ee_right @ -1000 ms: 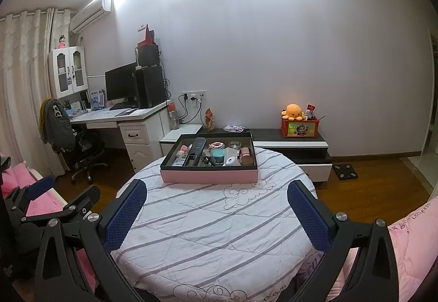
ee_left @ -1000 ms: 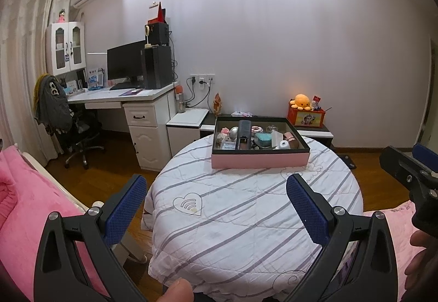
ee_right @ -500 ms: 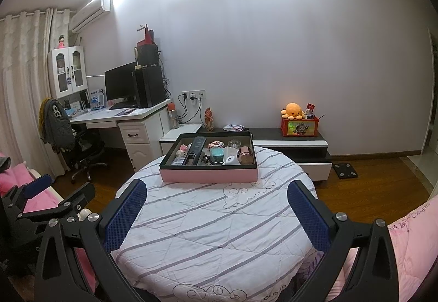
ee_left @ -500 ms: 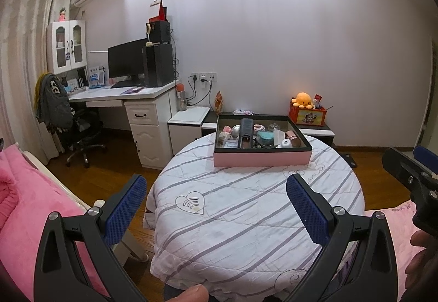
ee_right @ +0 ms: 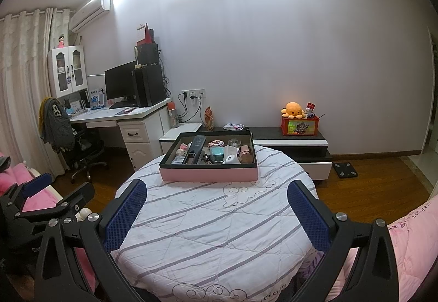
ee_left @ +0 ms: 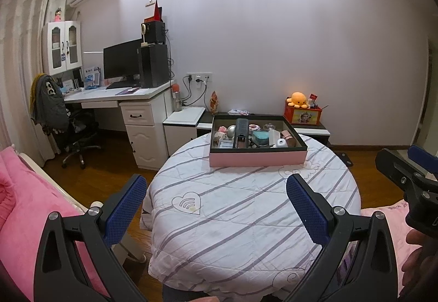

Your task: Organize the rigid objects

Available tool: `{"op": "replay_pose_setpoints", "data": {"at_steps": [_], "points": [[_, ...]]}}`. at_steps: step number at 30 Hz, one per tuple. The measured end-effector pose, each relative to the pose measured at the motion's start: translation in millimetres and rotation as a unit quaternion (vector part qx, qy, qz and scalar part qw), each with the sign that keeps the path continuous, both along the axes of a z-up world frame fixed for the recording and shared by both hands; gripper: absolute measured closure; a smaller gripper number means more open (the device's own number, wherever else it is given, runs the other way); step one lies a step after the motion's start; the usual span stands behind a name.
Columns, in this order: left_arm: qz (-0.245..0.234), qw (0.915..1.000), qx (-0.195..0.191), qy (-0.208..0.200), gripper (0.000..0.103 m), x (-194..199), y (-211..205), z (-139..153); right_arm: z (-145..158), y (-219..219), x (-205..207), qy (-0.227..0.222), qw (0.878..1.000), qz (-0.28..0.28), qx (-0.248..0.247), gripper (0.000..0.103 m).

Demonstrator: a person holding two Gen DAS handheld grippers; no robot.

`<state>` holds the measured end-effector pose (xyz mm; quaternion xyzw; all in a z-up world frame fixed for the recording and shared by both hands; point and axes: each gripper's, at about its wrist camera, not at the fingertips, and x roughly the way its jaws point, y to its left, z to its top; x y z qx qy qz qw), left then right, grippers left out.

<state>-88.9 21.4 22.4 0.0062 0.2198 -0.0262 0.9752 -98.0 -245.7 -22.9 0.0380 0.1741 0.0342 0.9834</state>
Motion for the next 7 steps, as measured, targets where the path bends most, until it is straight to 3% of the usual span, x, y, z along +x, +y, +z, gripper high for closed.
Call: {"op": "replay_pose_setpoints", "data": {"at_steps": [7], "points": [[-0.001, 1.0, 0.001, -0.005, 0.0, -0.3, 3.4, 1.9, 0.3, 0.0, 0.1, 0.0, 1.0, 0.0, 0.0, 0.0]]}}
